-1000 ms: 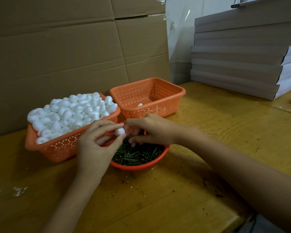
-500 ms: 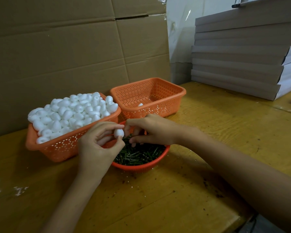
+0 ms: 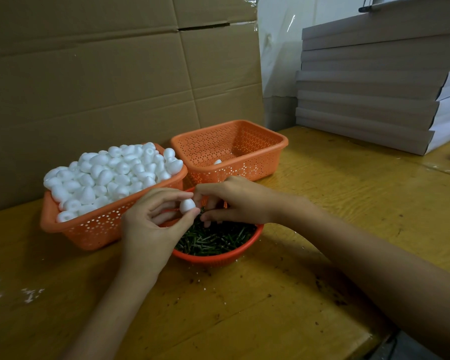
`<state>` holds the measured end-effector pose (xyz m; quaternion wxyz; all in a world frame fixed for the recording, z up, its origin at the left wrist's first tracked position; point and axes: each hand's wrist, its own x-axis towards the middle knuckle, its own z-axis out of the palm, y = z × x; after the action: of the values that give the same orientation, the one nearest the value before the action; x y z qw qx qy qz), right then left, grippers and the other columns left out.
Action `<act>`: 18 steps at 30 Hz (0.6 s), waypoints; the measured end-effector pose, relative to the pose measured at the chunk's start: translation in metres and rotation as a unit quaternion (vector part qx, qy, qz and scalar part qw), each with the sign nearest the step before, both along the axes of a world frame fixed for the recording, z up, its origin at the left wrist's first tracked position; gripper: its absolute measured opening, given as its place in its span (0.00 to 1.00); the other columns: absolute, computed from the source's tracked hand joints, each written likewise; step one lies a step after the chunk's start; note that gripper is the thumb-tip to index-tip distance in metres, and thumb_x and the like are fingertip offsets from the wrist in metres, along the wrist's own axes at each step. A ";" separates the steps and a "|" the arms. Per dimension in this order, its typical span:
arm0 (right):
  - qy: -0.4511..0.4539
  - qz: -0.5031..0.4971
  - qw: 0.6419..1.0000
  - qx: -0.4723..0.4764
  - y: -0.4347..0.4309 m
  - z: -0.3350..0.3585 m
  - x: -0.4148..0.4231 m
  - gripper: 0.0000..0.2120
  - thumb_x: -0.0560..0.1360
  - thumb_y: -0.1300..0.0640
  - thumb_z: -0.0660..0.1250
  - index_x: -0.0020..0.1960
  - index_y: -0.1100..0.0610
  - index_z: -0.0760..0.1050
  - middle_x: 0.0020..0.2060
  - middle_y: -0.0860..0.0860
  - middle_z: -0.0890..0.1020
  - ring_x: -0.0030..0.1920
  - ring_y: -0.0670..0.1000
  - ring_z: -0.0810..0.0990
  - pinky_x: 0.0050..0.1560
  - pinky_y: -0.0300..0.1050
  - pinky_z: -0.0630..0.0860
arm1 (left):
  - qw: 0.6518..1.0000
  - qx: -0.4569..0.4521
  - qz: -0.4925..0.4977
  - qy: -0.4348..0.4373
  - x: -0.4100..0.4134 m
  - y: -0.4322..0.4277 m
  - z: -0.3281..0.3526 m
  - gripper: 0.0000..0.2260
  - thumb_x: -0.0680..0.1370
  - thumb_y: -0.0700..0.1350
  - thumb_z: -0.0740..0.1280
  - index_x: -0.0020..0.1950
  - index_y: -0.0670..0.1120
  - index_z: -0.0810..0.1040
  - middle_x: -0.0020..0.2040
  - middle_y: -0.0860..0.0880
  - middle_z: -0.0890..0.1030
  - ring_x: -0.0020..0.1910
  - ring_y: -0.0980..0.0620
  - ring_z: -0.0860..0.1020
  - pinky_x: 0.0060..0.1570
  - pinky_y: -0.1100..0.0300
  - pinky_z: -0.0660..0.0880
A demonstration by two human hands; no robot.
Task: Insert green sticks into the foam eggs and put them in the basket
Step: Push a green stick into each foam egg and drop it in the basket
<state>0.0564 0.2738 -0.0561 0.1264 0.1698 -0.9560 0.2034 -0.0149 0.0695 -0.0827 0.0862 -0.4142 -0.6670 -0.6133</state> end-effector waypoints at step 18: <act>0.007 0.001 1.000 0.003 0.000 -0.001 0.000 0.08 0.82 0.55 0.70 0.59 0.55 0.75 0.44 0.44 0.88 0.45 0.42 0.86 0.46 0.34 0.74 | 0.999 -0.006 0.001 0.036 -0.003 0.000 -0.002 0.13 0.72 0.35 0.80 0.53 0.48 0.87 0.54 0.47 0.85 0.54 0.54 0.85 0.50 0.67 0.81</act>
<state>0.0564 0.2735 -0.0568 0.1327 0.1727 -0.9554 0.1996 -0.0183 0.0692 -0.0849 0.1084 -0.4359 -0.6672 -0.5942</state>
